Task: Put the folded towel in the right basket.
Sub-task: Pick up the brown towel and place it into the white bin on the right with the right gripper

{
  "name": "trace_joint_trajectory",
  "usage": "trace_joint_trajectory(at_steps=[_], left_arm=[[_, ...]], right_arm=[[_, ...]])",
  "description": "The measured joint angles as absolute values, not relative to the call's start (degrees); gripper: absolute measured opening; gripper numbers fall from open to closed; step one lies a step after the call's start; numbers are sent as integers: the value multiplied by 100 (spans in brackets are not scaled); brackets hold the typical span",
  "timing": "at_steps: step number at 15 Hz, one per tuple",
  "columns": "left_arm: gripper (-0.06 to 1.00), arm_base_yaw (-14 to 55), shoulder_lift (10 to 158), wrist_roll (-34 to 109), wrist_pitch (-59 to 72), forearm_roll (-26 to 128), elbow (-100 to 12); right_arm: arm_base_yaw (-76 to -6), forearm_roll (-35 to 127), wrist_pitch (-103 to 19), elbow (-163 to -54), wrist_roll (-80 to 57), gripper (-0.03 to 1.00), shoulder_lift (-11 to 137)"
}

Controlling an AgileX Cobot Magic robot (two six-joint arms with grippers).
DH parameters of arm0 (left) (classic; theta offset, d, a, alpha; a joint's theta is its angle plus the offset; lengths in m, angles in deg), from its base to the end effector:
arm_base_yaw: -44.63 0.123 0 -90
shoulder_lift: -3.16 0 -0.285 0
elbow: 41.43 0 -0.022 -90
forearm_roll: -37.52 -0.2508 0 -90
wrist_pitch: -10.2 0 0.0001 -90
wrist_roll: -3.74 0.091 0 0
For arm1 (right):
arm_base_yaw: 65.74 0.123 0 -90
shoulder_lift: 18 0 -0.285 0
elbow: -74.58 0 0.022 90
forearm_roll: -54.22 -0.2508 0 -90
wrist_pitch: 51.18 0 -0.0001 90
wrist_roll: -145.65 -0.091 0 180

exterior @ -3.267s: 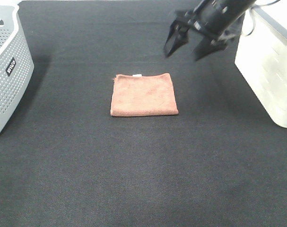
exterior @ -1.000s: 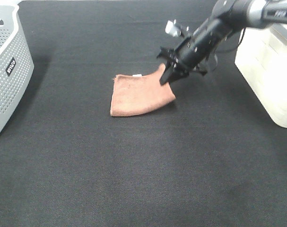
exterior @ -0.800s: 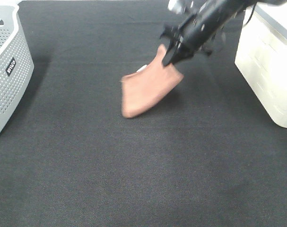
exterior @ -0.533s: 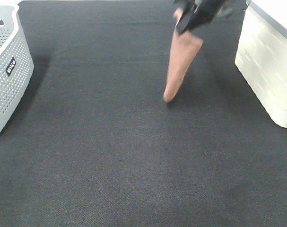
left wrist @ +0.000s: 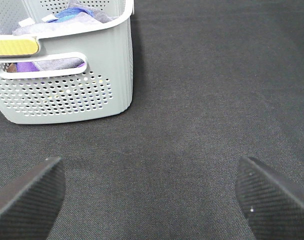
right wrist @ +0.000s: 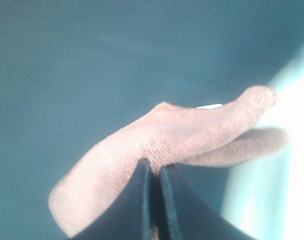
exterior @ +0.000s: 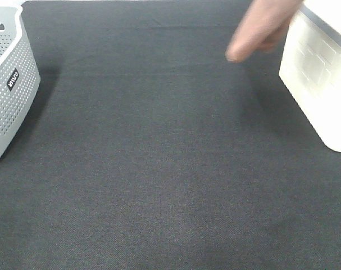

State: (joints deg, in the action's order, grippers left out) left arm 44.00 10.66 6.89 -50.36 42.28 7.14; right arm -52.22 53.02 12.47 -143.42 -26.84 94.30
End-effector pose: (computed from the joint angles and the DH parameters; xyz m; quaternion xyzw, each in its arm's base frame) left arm -0.0057 -0.0065 0.2778 0.0297 0.8497 -0.0299 0.5256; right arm 0.3929 0.0962 0.4081 -0.1694 0.9179 0.0292 0.3577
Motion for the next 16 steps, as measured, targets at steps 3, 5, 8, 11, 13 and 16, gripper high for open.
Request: trace_joint_trajectory(at_steps=[3, 5, 8, 11, 13, 16], left_arm=[[87, 4400, 1066, 689, -5036, 4228, 714], [87, 4400, 1066, 689, -5036, 4228, 714], [87, 4400, 1066, 689, -5036, 4228, 714], [87, 4400, 1066, 689, -5036, 4228, 714], [87, 4400, 1066, 689, -5036, 4228, 714], [87, 4400, 1066, 689, -5036, 4228, 714]], right_arm=[[-5841, 5680, 1253, -14342, -2942, 0, 9200], [-6517, 5622, 1253, -14342, -2988, 0, 9160], [-7428, 5233, 1144, -14342, -3022, 0, 9160], [-7955, 4740, 995, -14342, -2954, 0, 9229], [-8018, 4476, 1018, -14342, -2765, 0, 9453], [-8018, 4396, 1052, -14342, -2765, 2, 10083]])
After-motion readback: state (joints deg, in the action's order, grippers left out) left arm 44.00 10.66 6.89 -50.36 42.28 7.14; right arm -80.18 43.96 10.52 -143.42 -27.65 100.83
